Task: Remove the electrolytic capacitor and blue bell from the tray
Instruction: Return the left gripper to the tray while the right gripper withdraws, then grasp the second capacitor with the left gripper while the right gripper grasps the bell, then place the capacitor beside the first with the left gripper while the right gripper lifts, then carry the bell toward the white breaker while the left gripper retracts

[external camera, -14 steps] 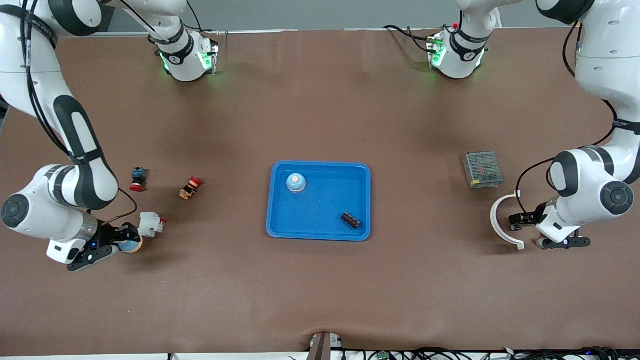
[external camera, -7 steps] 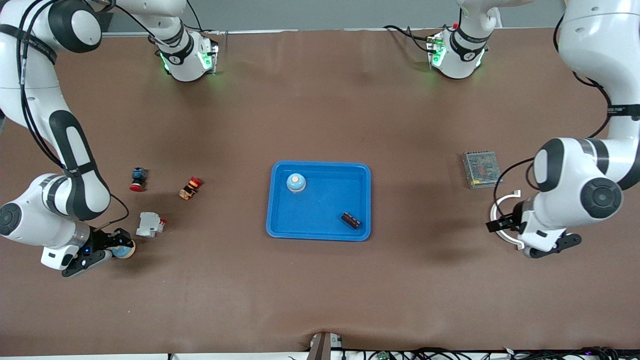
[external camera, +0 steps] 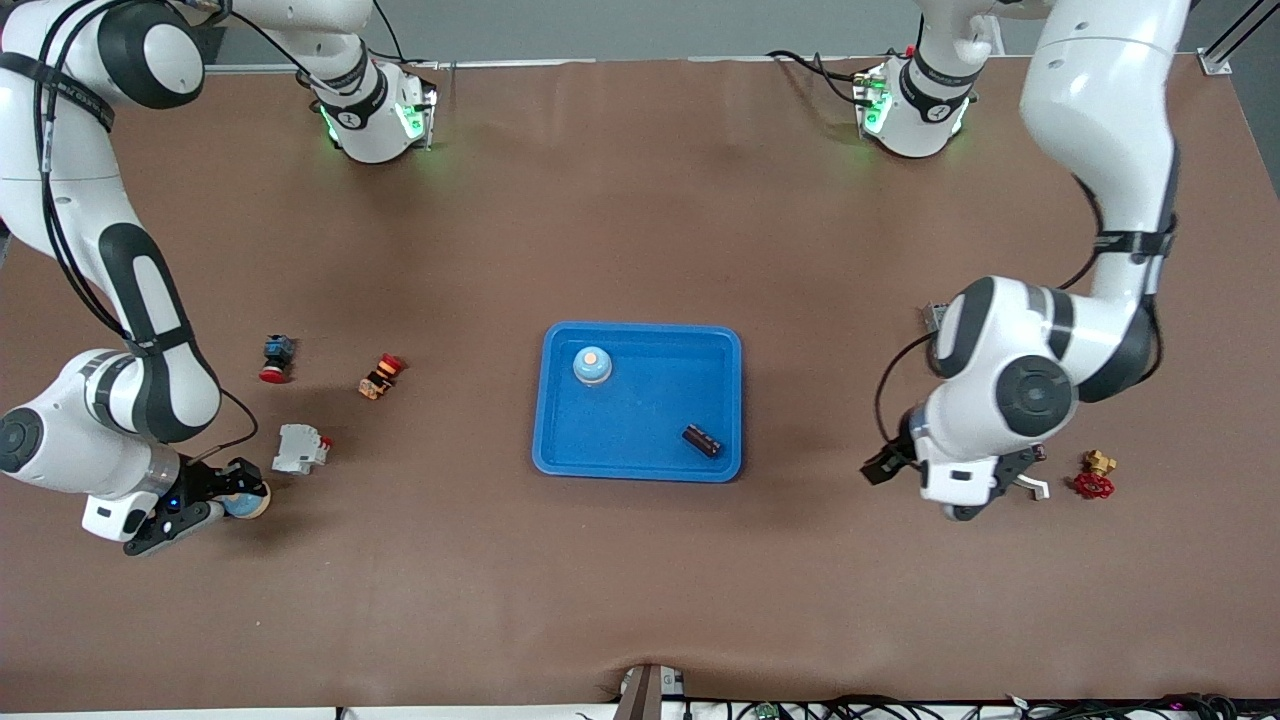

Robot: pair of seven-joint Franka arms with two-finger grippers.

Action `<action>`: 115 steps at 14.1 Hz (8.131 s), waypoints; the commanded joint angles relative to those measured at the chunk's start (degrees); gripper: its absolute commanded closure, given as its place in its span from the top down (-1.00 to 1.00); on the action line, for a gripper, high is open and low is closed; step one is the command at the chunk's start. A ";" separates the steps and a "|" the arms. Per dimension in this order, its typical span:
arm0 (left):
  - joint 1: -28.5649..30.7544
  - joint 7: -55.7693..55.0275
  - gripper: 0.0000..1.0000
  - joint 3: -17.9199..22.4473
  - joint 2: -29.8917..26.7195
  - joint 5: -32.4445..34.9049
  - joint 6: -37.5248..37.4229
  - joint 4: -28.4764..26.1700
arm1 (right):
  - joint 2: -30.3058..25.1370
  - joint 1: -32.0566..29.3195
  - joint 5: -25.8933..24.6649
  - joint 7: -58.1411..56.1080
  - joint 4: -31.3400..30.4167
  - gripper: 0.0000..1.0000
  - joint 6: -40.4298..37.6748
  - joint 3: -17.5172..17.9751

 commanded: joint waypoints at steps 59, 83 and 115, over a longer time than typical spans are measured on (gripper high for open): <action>-14.72 -14.92 -1.00 0.69 1.53 1.07 1.15 4.81 | -15.02 50.05 -5.34 105.10 -21.21 1.00 6.18 0.16; 12.81 47.17 -1.00 0.69 1.07 4.85 11.13 -10.49 | -10.36 52.51 -6.13 106.94 -18.58 1.00 8.91 -1.69; 23.88 62.11 1.00 0.16 -15.52 0.54 -6.42 -11.55 | -25.30 15.53 1.07 32.36 -15.06 -1.00 -14.56 -1.07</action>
